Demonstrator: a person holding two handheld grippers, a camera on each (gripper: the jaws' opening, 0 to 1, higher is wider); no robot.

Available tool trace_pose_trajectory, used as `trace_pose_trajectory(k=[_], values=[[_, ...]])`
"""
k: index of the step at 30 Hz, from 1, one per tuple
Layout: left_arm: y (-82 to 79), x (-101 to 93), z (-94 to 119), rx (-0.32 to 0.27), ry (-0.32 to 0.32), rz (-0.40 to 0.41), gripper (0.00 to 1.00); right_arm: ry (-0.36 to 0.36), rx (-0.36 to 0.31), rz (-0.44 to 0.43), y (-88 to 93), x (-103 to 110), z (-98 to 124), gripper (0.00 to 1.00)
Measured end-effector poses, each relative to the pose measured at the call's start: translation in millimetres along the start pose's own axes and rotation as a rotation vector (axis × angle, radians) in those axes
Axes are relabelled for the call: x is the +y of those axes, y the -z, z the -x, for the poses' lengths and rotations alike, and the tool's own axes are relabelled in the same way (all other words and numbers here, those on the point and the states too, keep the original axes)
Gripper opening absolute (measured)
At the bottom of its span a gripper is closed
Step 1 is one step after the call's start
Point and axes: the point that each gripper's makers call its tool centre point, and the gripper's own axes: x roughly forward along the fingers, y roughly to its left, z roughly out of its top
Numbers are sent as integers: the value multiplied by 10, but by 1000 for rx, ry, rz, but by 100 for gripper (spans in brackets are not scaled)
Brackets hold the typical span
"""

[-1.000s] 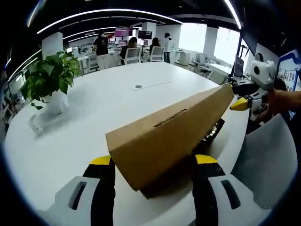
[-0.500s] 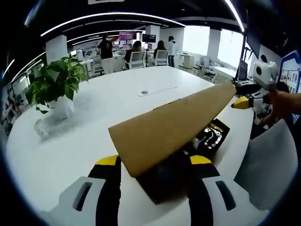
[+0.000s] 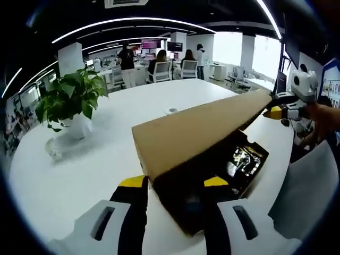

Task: Operate the shoe box by opening the lid, removing the specified soft item, and placing it in the target area until the item is outside and the box remains undamaged.

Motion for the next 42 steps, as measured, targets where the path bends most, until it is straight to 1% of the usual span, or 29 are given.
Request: trace_pose_trajectory(k=[5,12,20,22,28,31,33,38,42], values=[[-51,84,-30,-5,-25,-10,28,20,-6,16,-35,-68,-28,17],[-109,206,-38,-4,-60,-15,14,45,-10,31,-80,-175,-67,9],[-150,323,-54,-4,-90,-22,2,56,-13,29,-113,-225,-102,7],[-167,339,-62,-9,-89,-9,2,56,-14,26,-121,-235,-111,7],[-192,359,-75,-10,-95,-17,2,57,-22,7,-134,-245,-139,10],[-205,383,-87,-7,-96,-14,1,60,-25,40,-136,-255,-142,10],[-212,393,-97,-9,-96,-4,1,62,-28,43,-133,-267,-139,10],[-252,409,-119,-19,-99,21,1,67,-31,43,-112,-287,-145,9],[-273,417,-126,-18,-101,26,1,69,-18,43,-48,-299,-162,9]])
